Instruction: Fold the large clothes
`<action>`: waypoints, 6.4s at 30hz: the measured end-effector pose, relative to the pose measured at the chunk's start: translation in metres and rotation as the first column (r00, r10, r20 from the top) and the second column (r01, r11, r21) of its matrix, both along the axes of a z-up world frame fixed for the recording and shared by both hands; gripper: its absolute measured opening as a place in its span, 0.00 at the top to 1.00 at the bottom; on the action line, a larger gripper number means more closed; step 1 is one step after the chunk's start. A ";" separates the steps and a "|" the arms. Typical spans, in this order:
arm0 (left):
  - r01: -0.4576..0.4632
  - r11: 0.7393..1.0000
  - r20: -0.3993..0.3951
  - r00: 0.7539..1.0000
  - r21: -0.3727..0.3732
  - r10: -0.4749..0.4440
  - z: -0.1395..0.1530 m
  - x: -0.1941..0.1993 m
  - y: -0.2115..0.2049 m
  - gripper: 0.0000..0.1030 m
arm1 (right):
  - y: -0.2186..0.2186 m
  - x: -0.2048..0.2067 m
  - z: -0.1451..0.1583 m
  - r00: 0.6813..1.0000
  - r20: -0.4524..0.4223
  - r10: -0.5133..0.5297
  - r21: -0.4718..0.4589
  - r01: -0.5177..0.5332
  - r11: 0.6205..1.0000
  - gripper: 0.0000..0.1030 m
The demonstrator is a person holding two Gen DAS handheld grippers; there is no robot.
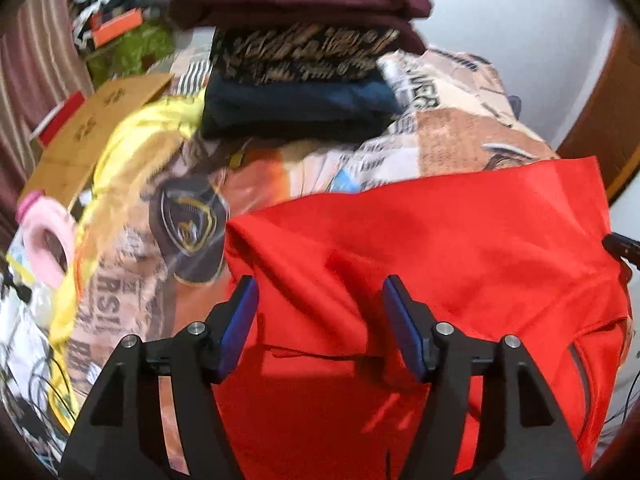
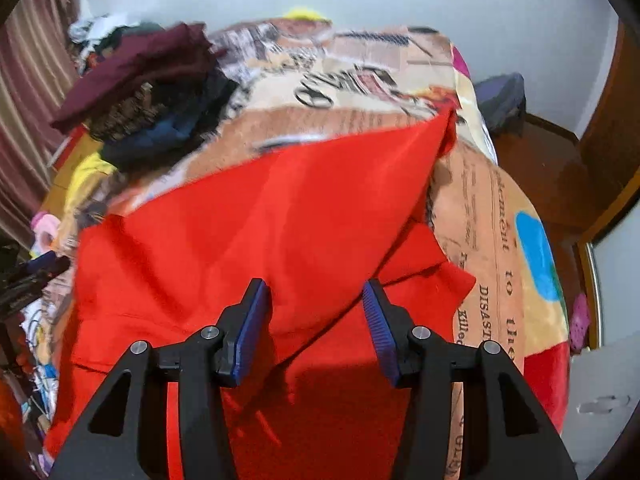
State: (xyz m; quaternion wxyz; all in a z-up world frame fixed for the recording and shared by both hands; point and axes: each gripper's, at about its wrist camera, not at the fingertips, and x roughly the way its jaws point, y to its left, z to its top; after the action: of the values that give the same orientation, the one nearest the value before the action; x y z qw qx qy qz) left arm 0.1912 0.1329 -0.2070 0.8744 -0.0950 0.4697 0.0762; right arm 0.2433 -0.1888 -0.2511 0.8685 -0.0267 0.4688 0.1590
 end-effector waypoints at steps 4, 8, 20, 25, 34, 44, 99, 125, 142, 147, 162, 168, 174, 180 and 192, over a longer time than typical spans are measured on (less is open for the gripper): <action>-0.015 1.000 -0.091 0.996 0.025 0.017 -0.034 0.002 0.008 0.38 | -0.017 -0.002 0.001 1.000 0.012 -0.024 0.016 0.023 1.000 0.51; -0.057 0.998 -0.145 0.988 -0.001 0.056 -0.058 -0.002 0.028 0.38 | -0.028 -0.001 0.009 0.999 0.028 -0.034 -0.023 0.035 0.999 0.51; -0.207 0.955 -0.096 0.977 -0.214 0.190 -0.040 -0.008 0.097 0.37 | -0.059 0.026 0.025 0.996 0.005 -0.091 0.135 0.089 0.987 0.50; -0.174 0.893 -0.047 0.984 -0.414 0.170 -0.042 0.001 0.094 0.37 | -0.059 0.045 0.009 0.991 -0.078 -0.110 0.213 0.124 0.969 0.50; -0.237 0.899 -0.180 0.967 -0.369 0.181 -0.099 0.032 0.088 0.32 | -0.062 0.068 -0.022 0.976 -0.191 -0.109 0.283 0.161 0.946 0.50; -0.185 0.831 -0.150 0.981 -0.524 0.124 -0.109 0.040 0.092 0.48 | -0.048 0.083 -0.026 0.977 -0.183 -0.112 0.315 0.167 0.934 0.42; 0.130 0.991 0.045 0.991 -0.013 -0.129 -0.005 0.189 -0.018 0.83 | -0.095 0.131 0.015 0.982 0.073 -0.173 0.098 0.165 0.981 0.87; 0.186 0.982 0.143 0.971 0.041 -0.190 0.084 0.047 -0.020 0.56 | -0.068 -0.042 0.085 0.959 0.270 -0.082 0.072 0.065 0.995 0.62; 0.134 0.988 -0.093 0.986 -0.076 -0.140 -0.014 -0.009 0.013 0.41 | -0.081 -0.095 0.016 0.980 0.074 -0.187 0.055 0.183 0.982 0.47; 0.112 0.983 -0.154 0.979 -0.148 -0.134 -0.046 -0.018 0.019 0.41 | -0.085 -0.101 -0.009 0.973 -0.025 -0.228 0.069 0.230 0.971 0.47; 0.098 0.864 -0.080 0.984 -0.494 -0.157 -0.082 -0.034 0.020 0.41 | -0.082 -0.108 -0.037 0.969 -0.115 -0.219 0.171 0.237 0.957 0.50; 0.196 0.877 -0.043 0.970 -0.439 -0.238 -0.064 -0.032 -0.002 0.78 | -0.077 -0.108 -0.025 0.986 -0.110 -0.127 0.287 0.154 0.946 0.88; 0.257 0.853 0.064 0.964 -0.455 -0.257 -0.026 -0.020 -0.003 0.97 | -0.071 -0.101 0.007 0.996 -0.010 -0.090 0.358 0.087 0.929 0.89; 0.375 0.835 0.269 0.921 -0.402 -0.284 0.055 0.009 -0.014 0.97 | -0.070 -0.061 0.051 0.993 0.102 -0.066 0.401 0.020 0.916 0.89; 0.125 0.971 0.271 0.960 -0.201 -0.068 0.085 0.153 0.006 0.97 | -0.089 0.084 0.065 0.966 0.131 -0.225 0.386 0.159 0.909 0.89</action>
State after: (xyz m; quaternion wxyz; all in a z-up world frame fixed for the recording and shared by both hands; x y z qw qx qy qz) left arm 0.3446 0.1389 -0.1224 0.9159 -0.1758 0.3594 -0.0317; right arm 0.3271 -0.2779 -0.1863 0.9064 0.1711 0.3535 0.1556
